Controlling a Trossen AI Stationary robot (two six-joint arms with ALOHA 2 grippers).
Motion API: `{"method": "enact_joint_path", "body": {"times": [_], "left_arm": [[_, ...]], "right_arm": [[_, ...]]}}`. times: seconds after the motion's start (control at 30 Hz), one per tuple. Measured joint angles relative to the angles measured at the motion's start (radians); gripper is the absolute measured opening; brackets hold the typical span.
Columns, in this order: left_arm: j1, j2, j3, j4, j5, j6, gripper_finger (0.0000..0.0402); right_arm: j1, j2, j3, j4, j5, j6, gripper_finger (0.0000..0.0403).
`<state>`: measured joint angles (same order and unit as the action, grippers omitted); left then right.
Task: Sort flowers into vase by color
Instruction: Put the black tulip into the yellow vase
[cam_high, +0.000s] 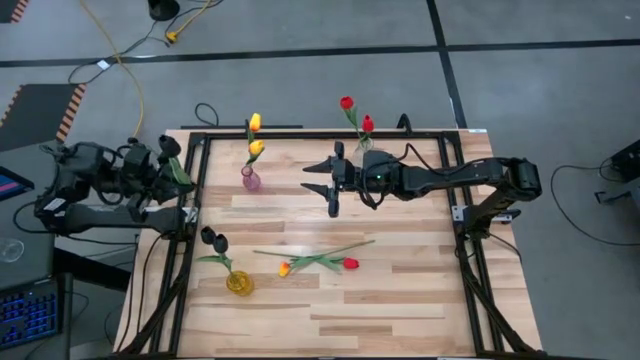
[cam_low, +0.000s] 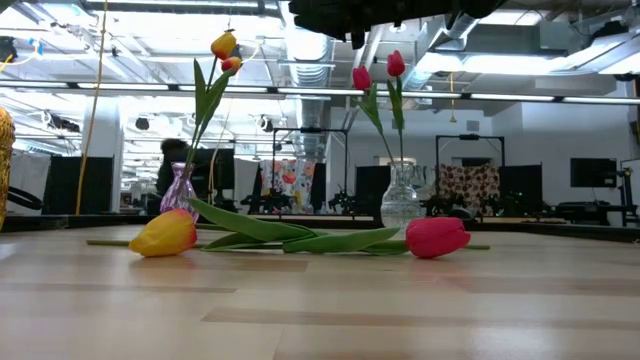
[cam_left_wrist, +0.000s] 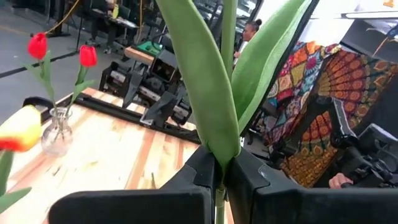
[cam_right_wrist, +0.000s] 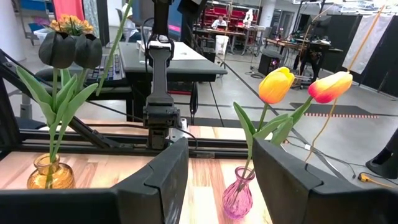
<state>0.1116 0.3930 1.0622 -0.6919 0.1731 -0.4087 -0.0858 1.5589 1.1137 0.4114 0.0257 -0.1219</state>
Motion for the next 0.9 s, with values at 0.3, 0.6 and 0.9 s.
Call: {"method": "enact_joint_path", "body": {"times": [0.3,0.6,0.9], "left_arm": [[0.000,0.050,-0.053,0.104,0.047,0.004,0.0005],[0.000,0.094,-0.053,0.132,0.032,0.003,0.0005],[-0.028,0.194,-0.053,0.179,0.085,-0.007,0.0008]], "right_arm": [[0.000,0.000,0.000,0.000,0.000,-0.002,0.0205],[0.000,0.000,0.000,0.000,0.000,-0.002,0.0205],[0.000,0.000,0.000,0.000,0.000,-0.001,0.0205]]}}
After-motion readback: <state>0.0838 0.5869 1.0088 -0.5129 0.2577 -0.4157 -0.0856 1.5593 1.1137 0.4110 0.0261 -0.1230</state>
